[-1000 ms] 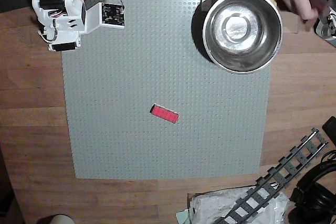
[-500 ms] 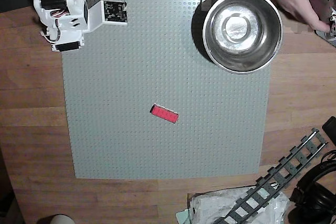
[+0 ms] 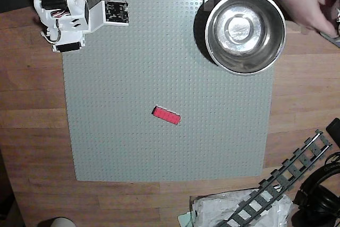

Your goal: Grasp a lego block and put it in the bin.

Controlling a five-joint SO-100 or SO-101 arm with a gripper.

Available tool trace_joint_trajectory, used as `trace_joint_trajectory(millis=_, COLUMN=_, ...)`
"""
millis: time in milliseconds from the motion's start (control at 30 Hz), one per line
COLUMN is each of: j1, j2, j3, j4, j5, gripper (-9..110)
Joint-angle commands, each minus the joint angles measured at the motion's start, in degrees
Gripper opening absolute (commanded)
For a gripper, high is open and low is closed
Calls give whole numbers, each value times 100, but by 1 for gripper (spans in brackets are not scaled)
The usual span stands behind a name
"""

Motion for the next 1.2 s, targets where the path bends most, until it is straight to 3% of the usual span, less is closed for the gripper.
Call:
trace_joint_trajectory(millis=0, j1=-246, j2=97, j3=18, j4=-97, j5=18, gripper=0)
trace_joint_trajectory(millis=367, j1=-132, j2=-53, j3=-1222, j4=-844, j5=360, gripper=15)
trace_joint_trajectory(millis=633, j1=-475, j2=-3278, j3=-4052, j4=-1107, j5=1406, gripper=18)
trace_joint_trajectory(millis=933, j1=-1459, j2=-4280, j3=-4280, j4=-2241, j5=2698, gripper=31)
trace_joint_trajectory(millis=1167, j1=-1670, j2=-6064, j3=-4922, j4=-2602, j5=3806, gripper=32)
